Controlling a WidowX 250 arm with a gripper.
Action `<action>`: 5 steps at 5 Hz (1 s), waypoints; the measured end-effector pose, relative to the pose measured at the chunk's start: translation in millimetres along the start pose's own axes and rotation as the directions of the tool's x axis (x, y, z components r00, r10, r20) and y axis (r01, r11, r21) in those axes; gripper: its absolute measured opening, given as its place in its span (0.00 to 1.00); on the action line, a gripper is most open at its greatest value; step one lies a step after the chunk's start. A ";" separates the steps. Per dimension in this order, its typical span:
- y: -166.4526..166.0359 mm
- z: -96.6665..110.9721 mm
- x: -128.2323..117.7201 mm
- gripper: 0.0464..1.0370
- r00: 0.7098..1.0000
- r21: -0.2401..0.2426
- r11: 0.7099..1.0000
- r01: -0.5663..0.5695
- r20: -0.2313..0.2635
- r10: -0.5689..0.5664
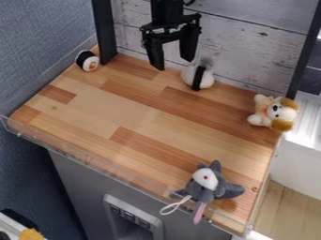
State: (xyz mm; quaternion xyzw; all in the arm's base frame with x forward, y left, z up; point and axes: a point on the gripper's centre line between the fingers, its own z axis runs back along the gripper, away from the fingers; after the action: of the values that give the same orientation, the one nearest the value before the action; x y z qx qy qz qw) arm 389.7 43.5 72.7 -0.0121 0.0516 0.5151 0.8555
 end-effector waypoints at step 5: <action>-3.1 -64.9 -13.7 0.90 0.909 0.016 0.909 0.416 0.010 -0.416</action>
State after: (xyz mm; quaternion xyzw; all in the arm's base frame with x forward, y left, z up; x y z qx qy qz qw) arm 381.2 25.1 9.5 -0.0138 0.0457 0.3208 0.9459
